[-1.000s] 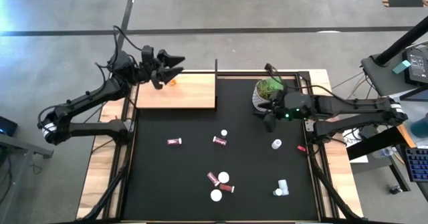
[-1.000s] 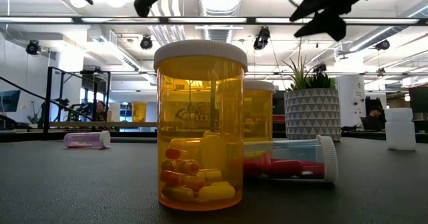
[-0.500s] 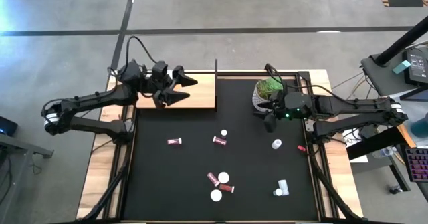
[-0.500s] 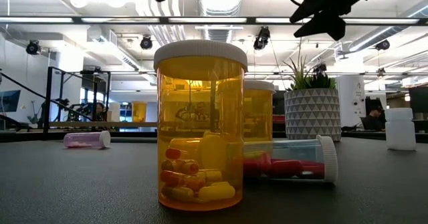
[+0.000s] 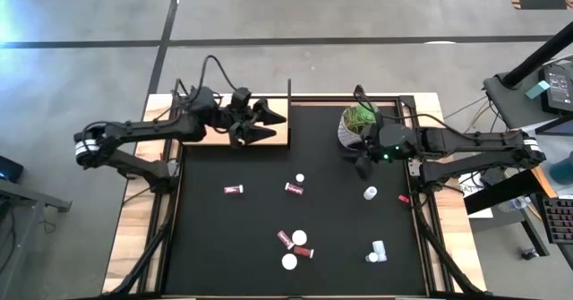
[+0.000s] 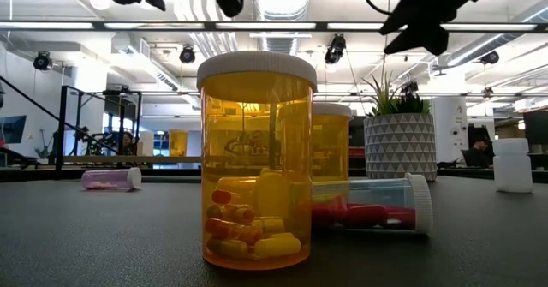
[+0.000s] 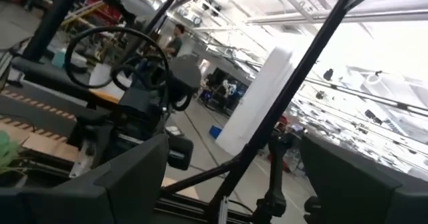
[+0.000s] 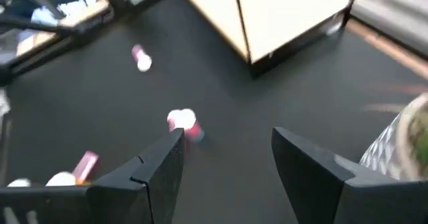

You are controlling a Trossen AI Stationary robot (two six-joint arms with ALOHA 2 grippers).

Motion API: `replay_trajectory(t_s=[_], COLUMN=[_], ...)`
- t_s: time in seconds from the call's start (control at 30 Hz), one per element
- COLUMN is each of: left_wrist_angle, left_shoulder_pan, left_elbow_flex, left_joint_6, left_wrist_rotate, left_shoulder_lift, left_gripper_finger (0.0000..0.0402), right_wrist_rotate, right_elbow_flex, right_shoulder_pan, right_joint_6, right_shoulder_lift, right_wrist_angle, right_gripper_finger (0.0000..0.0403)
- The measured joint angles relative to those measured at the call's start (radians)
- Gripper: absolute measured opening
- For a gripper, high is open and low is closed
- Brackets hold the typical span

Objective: Pick and place medicine bottles onto shelf by color
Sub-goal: Put the top white pill bottle on the shelf aligned with the other white pill bottle

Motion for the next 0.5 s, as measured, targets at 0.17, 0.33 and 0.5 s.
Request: replay_trajectory(t_s=[0.17, 0.33, 0.5], left_wrist_angle=[0.0, -0.001, -0.013], left_shoulder_pan=[-0.014, -0.014, -0.014], left_elbow_flex=[0.014, 0.021, 0.021], left_joint_6=[-0.002, -0.051, -0.053], left_wrist_rotate=[-0.002, -0.003, -0.003], left_shoulder_lift=[0.02, 0.008, 0.003], left_gripper_finger=[0.0323, 0.0323, 0.0323], right_wrist_rotate=[-0.129, -0.264, -0.376], right_elbow_flex=[0.021, 0.025, 0.025], right_shoulder_pan=[0.0, 0.0, 0.0], right_joint_6=[0.08, 0.129, 0.198], right_shoulder_lift=[0.0, 0.0, 0.002], right_wrist_angle=[-0.119, -0.193, -0.277], right_gripper_finger=[0.0215, 0.0215, 0.0215])
